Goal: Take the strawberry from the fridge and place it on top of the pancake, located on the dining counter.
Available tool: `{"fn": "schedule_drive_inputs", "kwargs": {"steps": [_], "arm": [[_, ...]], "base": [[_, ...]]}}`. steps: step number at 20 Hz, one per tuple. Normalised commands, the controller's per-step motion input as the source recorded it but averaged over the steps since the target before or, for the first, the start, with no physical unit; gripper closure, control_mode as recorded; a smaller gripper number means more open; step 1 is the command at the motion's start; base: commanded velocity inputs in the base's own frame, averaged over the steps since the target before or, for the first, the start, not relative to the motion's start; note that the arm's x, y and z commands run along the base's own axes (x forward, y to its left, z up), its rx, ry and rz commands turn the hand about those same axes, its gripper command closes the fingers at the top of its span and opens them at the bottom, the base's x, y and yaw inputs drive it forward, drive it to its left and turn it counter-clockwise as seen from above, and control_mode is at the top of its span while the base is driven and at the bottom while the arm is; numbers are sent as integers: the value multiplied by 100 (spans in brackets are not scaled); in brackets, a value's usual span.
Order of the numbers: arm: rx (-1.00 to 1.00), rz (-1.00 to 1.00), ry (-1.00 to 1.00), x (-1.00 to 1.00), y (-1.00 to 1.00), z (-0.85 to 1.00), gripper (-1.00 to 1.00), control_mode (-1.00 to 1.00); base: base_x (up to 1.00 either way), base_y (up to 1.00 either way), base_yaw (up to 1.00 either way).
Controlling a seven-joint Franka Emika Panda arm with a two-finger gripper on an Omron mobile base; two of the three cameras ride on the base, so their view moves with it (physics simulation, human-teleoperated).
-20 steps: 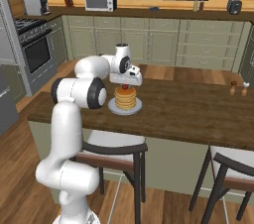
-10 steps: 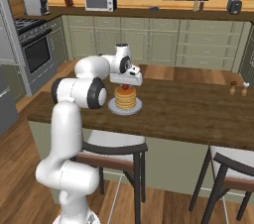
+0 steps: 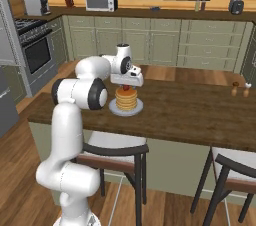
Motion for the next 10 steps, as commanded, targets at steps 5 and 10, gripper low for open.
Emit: {"fn": "schedule_drive_inputs", "kwargs": {"steps": [5,10], "arm": [[-10,0,-1,-3,4,28,-100,-100],[-18,-2,-12,-33,23,47,-100,-100]], "base": [[0,0,0],[0,0,0]]}}
